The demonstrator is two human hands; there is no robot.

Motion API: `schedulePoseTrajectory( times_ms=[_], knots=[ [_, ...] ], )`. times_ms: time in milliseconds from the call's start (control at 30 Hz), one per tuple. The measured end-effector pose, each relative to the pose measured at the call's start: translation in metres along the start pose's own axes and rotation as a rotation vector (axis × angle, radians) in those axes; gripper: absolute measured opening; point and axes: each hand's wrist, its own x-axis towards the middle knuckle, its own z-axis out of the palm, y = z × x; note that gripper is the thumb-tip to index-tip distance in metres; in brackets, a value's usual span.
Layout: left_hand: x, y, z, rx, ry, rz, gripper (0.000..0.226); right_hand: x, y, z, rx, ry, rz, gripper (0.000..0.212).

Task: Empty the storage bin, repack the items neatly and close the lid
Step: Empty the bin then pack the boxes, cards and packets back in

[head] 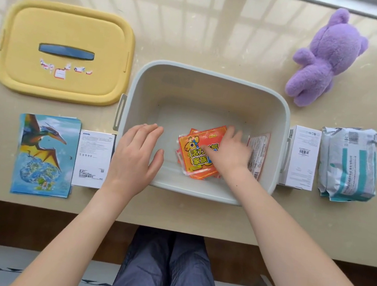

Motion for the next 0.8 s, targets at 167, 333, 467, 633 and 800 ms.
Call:
schedulePoseTrajectory(
  times_ms=[167, 333, 467, 633, 800],
  knots=[
    [0.001, 0.001, -0.001, 0.012, -0.001, 0.003, 0.04, -0.005, 0.002, -0.008, -0.055, -0.046, 0.103, 0.108],
    [0.001, 0.0, 0.001, 0.016, 0.007, 0.002, 0.039, 0.008, 0.006, -0.011, 0.034, 0.011, -0.478, 0.072],
    [0.001, -0.001, 0.003, 0.02, 0.003, -0.004, 0.039, 0.012, 0.0, -0.004, 0.037, -0.078, -0.433, 0.066],
    [0.002, 0.001, 0.003, 0.037, 0.004, -0.007, 0.039, 0.011, 0.007, -0.005, 0.127, -0.167, -0.313, 0.063],
    [0.002, 0.0, 0.004, 0.037, 0.009, -0.009, 0.039, 0.02, 0.012, -0.014, 0.158, -0.294, -0.276, 0.051]
  ],
)
